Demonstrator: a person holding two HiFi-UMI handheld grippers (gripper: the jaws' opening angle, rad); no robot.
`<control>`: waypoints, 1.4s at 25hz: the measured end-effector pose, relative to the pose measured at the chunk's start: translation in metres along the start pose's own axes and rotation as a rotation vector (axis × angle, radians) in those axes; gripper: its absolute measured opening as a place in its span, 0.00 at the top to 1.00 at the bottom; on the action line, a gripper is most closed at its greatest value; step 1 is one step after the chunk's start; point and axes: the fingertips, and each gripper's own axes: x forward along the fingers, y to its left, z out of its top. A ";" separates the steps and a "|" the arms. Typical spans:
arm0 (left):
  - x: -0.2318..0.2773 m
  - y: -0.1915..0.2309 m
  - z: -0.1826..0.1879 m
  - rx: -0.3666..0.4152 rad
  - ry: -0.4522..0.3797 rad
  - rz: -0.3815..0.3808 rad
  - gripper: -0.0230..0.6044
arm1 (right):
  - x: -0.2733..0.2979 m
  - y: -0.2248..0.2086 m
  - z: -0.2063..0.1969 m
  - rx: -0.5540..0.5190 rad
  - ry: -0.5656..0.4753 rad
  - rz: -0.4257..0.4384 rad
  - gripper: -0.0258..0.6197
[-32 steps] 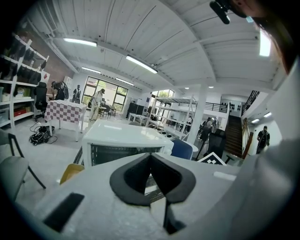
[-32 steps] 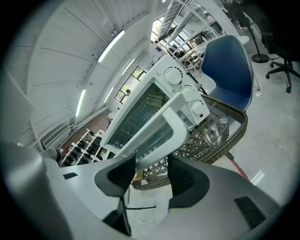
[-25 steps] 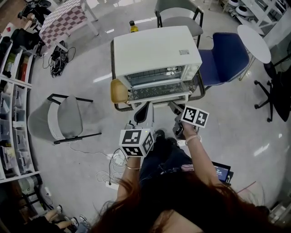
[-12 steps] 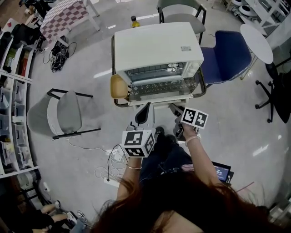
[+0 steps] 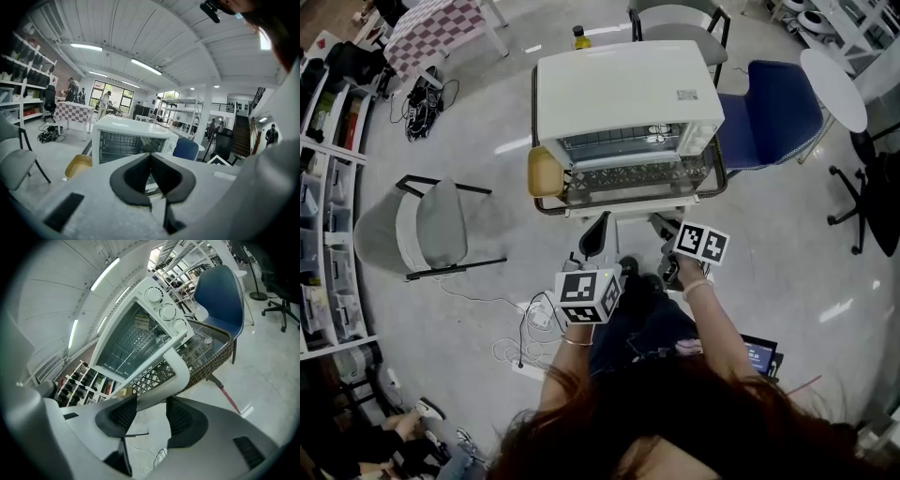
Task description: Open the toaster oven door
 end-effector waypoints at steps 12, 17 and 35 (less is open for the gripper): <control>0.007 0.002 -0.024 0.009 -0.002 0.011 0.94 | 0.006 -0.013 -0.013 -0.010 0.013 0.004 0.66; 0.007 0.005 -0.036 -0.001 -0.005 0.015 0.94 | 0.010 -0.019 -0.019 -0.015 0.001 0.003 0.66; 0.014 0.012 -0.071 -0.001 -0.013 0.026 0.94 | 0.027 -0.047 -0.042 -0.021 0.038 -0.009 0.66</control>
